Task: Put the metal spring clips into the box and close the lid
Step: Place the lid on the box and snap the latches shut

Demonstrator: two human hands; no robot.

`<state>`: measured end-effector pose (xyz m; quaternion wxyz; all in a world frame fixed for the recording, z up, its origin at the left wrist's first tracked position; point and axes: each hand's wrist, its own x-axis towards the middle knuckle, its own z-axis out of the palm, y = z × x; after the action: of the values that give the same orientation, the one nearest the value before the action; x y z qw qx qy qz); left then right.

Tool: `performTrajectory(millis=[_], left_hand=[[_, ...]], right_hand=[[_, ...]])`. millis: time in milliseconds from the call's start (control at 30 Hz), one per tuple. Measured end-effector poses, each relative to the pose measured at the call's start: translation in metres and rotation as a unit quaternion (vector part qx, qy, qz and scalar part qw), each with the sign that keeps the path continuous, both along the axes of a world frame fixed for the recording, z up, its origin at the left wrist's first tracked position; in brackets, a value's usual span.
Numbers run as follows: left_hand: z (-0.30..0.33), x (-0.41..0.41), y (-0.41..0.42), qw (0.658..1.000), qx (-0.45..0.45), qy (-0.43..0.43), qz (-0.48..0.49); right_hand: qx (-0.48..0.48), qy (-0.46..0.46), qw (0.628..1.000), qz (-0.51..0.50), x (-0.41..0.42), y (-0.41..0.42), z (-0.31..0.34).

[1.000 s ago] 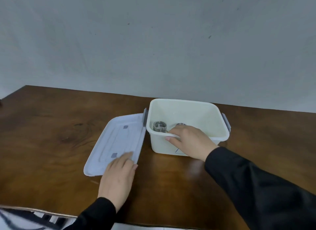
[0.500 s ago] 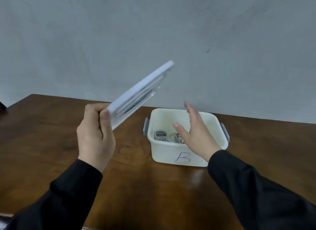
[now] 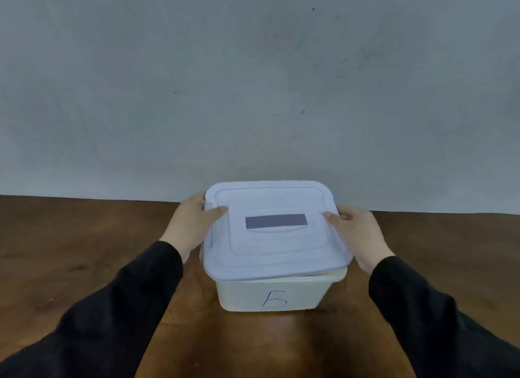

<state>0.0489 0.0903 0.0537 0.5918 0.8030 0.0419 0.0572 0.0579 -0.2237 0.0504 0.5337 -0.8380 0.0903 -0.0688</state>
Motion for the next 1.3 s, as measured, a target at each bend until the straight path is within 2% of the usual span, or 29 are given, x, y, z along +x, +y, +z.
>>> performTrajectory(millis=[167,367,433,567,700,767,900,1000,1067,1200,1300], left_hand=[[-0.026,0.03,0.001,0.989,0.146,0.022,-0.003],[-0.052,0.042,0.007,0.982,0.164,0.082,-0.056],[-0.056,0.041,0.008,0.984,0.142,0.091,-0.063],[-0.056,0.037,0.006,0.991,0.033,0.12,-0.056],[-0.054,0.024,0.002,0.978,-0.043,0.204,0.0],[-0.06,0.011,0.002,0.97,-0.098,0.221,-0.008],[-0.065,-0.012,0.0,0.959,-0.186,0.213,-0.029],[-0.063,-0.013,-0.006,0.98,-0.111,0.165,-0.008],[-0.062,-0.012,-0.011,0.989,-0.05,0.136,0.008],[-0.059,-0.009,-0.021,0.992,0.052,0.108,0.026],[-0.056,-0.009,-0.03,0.988,0.104,0.108,0.042]], right_hand=[[-0.074,0.045,0.996,-0.025,0.015,-0.006,-0.027],[-0.17,0.091,0.981,-0.019,0.012,-0.006,-0.044],[-0.185,0.082,0.979,-0.03,0.008,-0.006,-0.046],[-0.166,0.086,0.981,-0.044,0.012,-0.006,-0.046],[-0.085,0.208,0.974,-0.042,0.011,-0.008,-0.037],[-0.05,0.244,0.968,-0.034,0.007,-0.009,-0.034],[-0.085,0.166,0.982,0.009,-0.003,-0.011,-0.04],[-0.034,0.132,0.989,0.048,-0.016,-0.006,-0.045],[-0.034,0.105,0.993,0.046,-0.019,-0.004,-0.051],[-0.085,0.055,0.994,0.044,-0.015,-0.004,-0.059],[-0.123,0.056,0.99,0.045,-0.011,-0.006,-0.062]])
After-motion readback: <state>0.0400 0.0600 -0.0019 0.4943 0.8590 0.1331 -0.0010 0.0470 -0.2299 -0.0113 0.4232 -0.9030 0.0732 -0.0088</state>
